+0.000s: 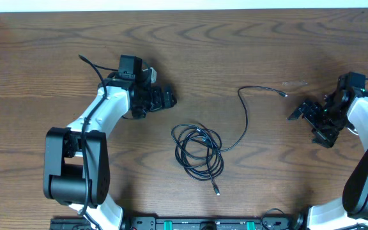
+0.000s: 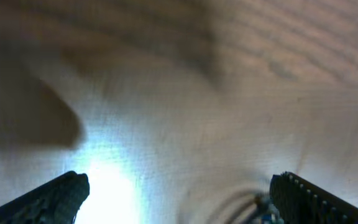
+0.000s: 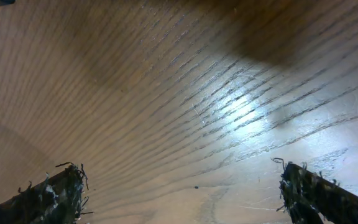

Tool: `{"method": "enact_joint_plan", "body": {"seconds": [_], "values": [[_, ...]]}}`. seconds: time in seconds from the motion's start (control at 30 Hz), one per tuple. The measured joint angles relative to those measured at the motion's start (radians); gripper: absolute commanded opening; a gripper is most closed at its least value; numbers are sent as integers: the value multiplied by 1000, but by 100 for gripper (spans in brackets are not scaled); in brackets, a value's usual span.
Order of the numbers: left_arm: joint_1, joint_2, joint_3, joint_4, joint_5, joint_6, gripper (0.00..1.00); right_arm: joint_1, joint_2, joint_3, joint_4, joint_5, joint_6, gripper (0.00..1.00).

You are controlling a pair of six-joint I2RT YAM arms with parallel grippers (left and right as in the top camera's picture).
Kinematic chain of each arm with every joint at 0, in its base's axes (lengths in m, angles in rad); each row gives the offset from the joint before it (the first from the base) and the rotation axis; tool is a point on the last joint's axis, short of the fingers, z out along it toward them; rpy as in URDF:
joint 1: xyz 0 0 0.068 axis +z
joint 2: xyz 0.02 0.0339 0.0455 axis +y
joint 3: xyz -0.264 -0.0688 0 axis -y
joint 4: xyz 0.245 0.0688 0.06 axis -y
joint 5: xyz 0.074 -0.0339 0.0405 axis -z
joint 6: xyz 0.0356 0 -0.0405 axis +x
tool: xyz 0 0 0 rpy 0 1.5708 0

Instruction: Untangle cables

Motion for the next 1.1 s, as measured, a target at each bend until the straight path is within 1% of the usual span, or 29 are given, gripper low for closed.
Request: {"method": "enact_joint_plan", "body": {"seconds": [0.13,0.23,0.3,0.47,0.57,0.6,0.67,0.73,0.8,0.87,0.9,1.1], "values": [[0,8,107,-169,-35,-4,98,0,0,0,1,2,0,99],[-2,8,212,-314,-97,-4,98,0,0,0,2,2,0,99],[-5,6,250,-379,-127,-6,98,0,0,0,2,2,0,99],[-23,6,256,-486,-156,-7,98,0,0,0,2,2,0,99],[-48,6,256,-499,-159,-7,98,0,0,0,2,2,0,99],[-59,6,255,-501,-159,-7,94,0,0,0,2,2,0,99],[-83,6,252,-500,-151,-10,70,0,0,0,2,2,0,99],[-104,6,245,-492,-147,-13,63,0,0,0,2,2,0,99],[-135,6,225,-473,-140,-19,59,0,0,0,2,2,0,99],[-162,6,207,-462,-137,-29,53,0,0,0,2,2,0,99],[-175,6,199,-461,-136,-38,52,0,0,0,2,2,0,99],[-260,6,168,-454,-139,-78,52,0,0,0,2,2,0,99]]}}
